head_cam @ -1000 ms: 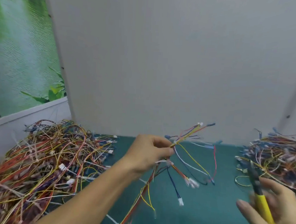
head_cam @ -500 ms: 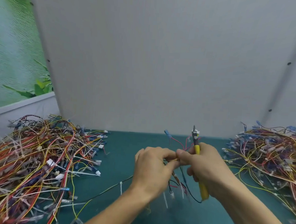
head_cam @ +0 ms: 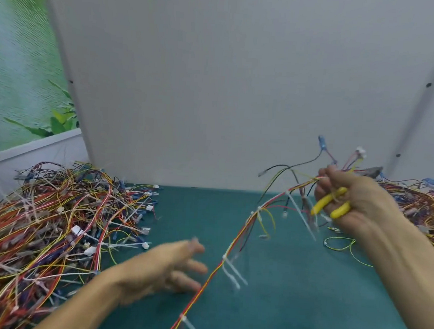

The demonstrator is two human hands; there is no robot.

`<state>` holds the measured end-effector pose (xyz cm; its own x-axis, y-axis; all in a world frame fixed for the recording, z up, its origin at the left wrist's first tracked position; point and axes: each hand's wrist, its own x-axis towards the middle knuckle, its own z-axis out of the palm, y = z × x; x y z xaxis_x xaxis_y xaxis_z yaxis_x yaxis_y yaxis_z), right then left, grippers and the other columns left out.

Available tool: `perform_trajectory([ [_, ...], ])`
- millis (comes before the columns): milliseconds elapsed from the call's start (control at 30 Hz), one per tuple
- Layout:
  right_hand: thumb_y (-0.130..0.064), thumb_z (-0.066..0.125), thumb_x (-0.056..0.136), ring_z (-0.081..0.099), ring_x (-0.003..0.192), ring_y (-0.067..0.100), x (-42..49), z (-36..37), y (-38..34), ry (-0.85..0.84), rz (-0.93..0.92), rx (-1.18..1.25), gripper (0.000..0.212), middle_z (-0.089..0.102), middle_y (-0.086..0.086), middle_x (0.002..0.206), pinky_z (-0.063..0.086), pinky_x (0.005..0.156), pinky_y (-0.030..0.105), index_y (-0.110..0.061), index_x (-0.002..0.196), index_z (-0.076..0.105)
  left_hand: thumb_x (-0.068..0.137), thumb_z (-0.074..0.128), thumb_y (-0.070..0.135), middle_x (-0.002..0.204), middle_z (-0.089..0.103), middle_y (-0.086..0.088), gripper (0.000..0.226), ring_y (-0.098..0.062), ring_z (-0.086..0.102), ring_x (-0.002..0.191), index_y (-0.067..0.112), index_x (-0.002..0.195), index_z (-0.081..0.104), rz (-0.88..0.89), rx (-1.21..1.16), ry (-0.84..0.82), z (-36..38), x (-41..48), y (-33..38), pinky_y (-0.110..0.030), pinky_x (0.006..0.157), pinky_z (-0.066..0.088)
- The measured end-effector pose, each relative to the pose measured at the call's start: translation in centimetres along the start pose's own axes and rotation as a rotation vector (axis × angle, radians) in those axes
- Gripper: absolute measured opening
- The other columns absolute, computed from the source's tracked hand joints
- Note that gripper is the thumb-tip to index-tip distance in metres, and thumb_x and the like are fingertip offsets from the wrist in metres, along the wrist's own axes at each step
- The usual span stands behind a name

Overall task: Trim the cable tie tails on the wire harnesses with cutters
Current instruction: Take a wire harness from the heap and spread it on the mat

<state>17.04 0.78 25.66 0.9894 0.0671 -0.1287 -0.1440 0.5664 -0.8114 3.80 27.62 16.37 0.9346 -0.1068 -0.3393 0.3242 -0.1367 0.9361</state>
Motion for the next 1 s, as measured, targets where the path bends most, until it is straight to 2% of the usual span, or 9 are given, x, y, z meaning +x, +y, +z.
perform_trajectory([
  [67, -0.006, 0.048, 0.098, 0.058, 0.043, 0.005, 0.3, -0.3, -0.9, 0.011, -0.031, 0.035, 0.020, 0.060, 0.001, 0.067, 0.053, 0.048, 0.017, -0.006, 0.079, 0.055, 0.066, 0.080, 0.054, 0.114, 0.068, -0.014, 0.081, -0.032, 0.068, 0.095, 0.014, 0.128, 0.048, -0.037, 0.010, -0.139, -0.2, 0.0, -1.8, -0.034, 0.086, 0.052],
  [167, -0.003, 0.051, 0.096, 0.064, 0.048, 0.007, 0.6, -1.0, -1.5, 0.065, -0.079, 0.034, 0.010, 0.061, 0.004, 0.077, 0.056, 0.052, 0.021, -0.004, 0.088, 0.056, 0.077, 0.077, 0.014, 0.108, 0.069, -0.018, 0.054, -0.027, 0.066, 0.077, 0.009, 0.124, 0.051, -0.026, 0.116, -0.279, 0.4, -0.2, -2.5, -0.033, 0.072, 0.054],
  [233, -0.001, 0.055, 0.093, 0.066, 0.052, 0.010, 0.6, -1.7, -1.7, 0.114, -0.121, -0.010, 0.008, 0.063, 0.007, 0.081, 0.058, 0.052, 0.025, -0.009, 0.094, 0.054, 0.078, 0.074, 0.012, 0.092, 0.071, -0.009, 0.039, -0.016, 0.059, 0.061, 0.013, 0.115, 0.061, -0.003, 0.226, -0.247, 0.6, -0.1, -2.2, -0.026, 0.058, 0.047],
  [367, 0.001, 0.066, 0.085, 0.065, 0.052, 0.015, -0.3, -3.8, -2.0, 0.245, -0.261, -0.272, 0.030, 0.062, 0.009, 0.076, 0.059, 0.053, 0.031, -0.020, 0.077, 0.047, 0.084, 0.071, 0.013, 0.066, 0.062, 0.004, 0.017, -0.010, 0.049, 0.055, 0.023, 0.098, 0.072, 0.159, 0.536, 0.074, -1.0, -0.6, 0.6, -0.024, 0.053, 0.038],
  [467, 0.002, 0.068, 0.084, 0.063, 0.049, 0.015, -1.2, -5.5, -2.5, 0.293, -0.295, -0.393, 0.033, 0.060, 0.007, 0.074, 0.057, 0.051, 0.028, -0.021, 0.075, 0.045, 0.085, 0.070, 0.014, 0.073, 0.069, 0.012, 0.025, -0.002, 0.054, 0.058, 0.035, 0.098, 0.071, 0.323, 0.704, 0.292, -2.5, -1.6, 3.9, -0.017, 0.056, 0.044],
  [567, 0.003, 0.066, 0.084, 0.063, 0.043, 0.013, -1.6, -6.2, -2.7, 0.296, -0.266, -0.388, 0.034, 0.060, 0.010, 0.075, 0.055, 0.043, 0.026, -0.021, 0.076, 0.043, 0.086, 0.068, 0.013, 0.069, 0.066, 0.030, 0.022, 0.012, 0.056, 0.059, 0.034, 0.094, 0.072, 0.495, 0.789, 0.494, -3.4, -2.0, 6.6, -0.003, 0.057, 0.039],
  [700, 0.003, 0.059, 0.089, 0.067, 0.050, 0.015, -1.8, -5.2, -3.7, 0.153, -0.147, -0.246, 0.027, 0.064, 0.010, 0.072, 0.059, 0.050, 0.033, -0.017, 0.074, 0.048, 0.088, 0.065, 0.017, 0.073, 0.067, 0.032, 0.022, 0.015, 0.059, 0.067, 0.036, 0.090, 0.073, 0.563, 0.740, 0.627, -4.5, -1.9, 8.6, 0.002, 0.056, 0.037],
  [867, -0.008, 0.053, 0.093, 0.068, 0.057, 0.011, -2.5, -4.0, -5.3, -0.044, -0.060, 0.023, 0.013, 0.069, 0.003, 0.062, 0.060, 0.060, 0.033, -0.009, 0.080, 0.058, 0.081, 0.063, 0.013, 0.073, 0.070, -0.010, 0.014, -0.017, 0.048, 0.059, 0.018, 0.081, 0.077, 0.372, 0.305, 0.444, -7.2, -2.1, 8.3, -0.025, 0.054, 0.040],
  [1000, 0.007, 0.055, 0.089, 0.063, 0.047, 0.020, -1.8, -5.8, -1.7, 0.096, 0.082, -0.568, 0.016, 0.064, 0.013, 0.056, 0.057, 0.051, 0.036, -0.001, 0.075, 0.056, 0.089, 0.064, 0.018, 0.066, 0.067, 0.000, 0.020, -0.008, 0.046, 0.055, 0.023, 0.074, 0.075, 0.047, 0.801, 0.140, -7.9, -0.4, 5.9, -0.020, 0.051, 0.035],
])
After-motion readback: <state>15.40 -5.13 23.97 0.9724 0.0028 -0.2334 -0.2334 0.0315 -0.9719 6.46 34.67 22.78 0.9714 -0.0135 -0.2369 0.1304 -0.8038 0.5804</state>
